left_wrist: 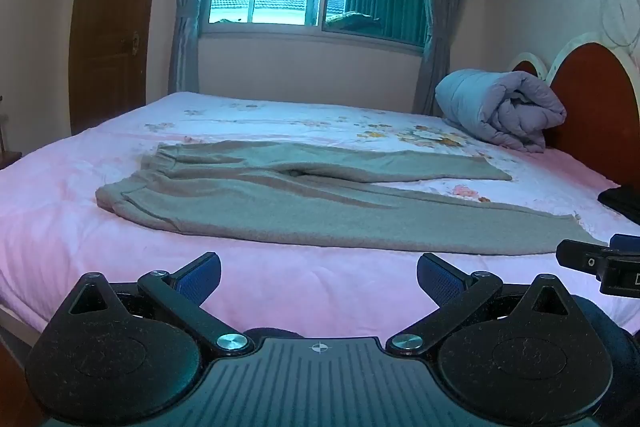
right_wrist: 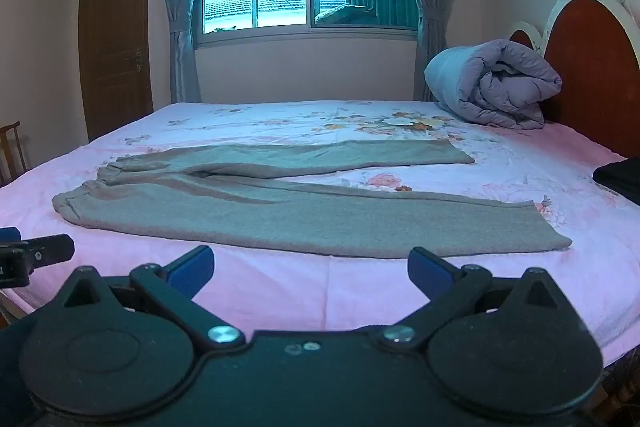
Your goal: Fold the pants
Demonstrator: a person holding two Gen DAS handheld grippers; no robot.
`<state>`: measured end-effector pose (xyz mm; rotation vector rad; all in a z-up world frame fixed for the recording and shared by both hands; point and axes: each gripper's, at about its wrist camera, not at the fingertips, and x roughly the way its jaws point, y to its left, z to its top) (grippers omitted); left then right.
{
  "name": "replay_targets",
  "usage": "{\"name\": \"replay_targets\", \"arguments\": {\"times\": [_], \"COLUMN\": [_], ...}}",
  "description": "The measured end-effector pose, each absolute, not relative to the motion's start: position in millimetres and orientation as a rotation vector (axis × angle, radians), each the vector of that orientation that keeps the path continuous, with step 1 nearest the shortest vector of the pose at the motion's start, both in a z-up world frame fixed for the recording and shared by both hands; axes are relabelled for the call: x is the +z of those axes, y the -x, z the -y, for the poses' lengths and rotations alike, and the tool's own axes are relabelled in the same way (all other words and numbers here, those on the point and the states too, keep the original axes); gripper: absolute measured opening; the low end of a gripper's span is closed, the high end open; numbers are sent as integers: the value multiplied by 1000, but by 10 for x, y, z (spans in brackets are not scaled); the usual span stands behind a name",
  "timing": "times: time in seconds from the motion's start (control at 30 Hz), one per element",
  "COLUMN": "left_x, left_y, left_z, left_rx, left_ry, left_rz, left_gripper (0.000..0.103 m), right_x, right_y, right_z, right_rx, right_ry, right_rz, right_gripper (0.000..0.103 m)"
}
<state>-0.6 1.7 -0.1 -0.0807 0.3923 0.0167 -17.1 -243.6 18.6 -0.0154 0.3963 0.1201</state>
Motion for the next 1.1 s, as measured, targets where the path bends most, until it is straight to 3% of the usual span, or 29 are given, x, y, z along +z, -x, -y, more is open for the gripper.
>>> {"name": "replay_targets", "arguments": {"times": [1.1], "left_x": [6], "left_y": [2], "left_z": [-20], "left_rx": [18], "left_ry": [80], "left_rz": [-396], "left_gripper": [103], "right_x": [164], "right_y": [158], "right_z": [2438], "right_rx": [119], "right_ry": [16], "right_rz": [-397], "right_gripper": [97]}}
